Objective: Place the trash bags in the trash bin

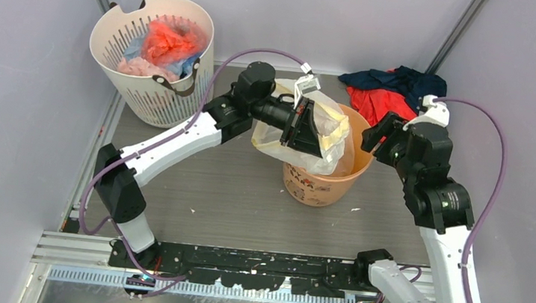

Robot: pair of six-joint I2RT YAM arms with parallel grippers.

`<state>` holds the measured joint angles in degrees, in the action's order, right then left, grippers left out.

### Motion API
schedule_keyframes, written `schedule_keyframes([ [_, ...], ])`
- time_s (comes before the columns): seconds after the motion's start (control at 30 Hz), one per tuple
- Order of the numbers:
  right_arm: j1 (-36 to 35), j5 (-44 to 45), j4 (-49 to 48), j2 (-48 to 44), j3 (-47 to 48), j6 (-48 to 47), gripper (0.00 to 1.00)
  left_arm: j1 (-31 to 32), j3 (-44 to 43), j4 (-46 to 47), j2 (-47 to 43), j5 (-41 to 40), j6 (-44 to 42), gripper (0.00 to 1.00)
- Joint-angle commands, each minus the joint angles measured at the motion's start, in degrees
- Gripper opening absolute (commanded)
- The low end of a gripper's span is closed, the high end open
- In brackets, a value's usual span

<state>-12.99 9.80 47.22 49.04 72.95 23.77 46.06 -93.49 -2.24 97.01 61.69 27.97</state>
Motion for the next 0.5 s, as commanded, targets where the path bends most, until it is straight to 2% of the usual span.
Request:
schedule_keyframes([
  [0.0,0.1,0.1,-2.9,-2.8,2.2,0.2,0.68,0.2,1.4,-0.4,-3.2,0.2,-2.0,0.00],
  [0.47,0.1,3.9,-1.7,-10.2,15.9,-1.9,0.73,0.3,3.9,2.0,0.3,1.2,-1.5,0.00],
])
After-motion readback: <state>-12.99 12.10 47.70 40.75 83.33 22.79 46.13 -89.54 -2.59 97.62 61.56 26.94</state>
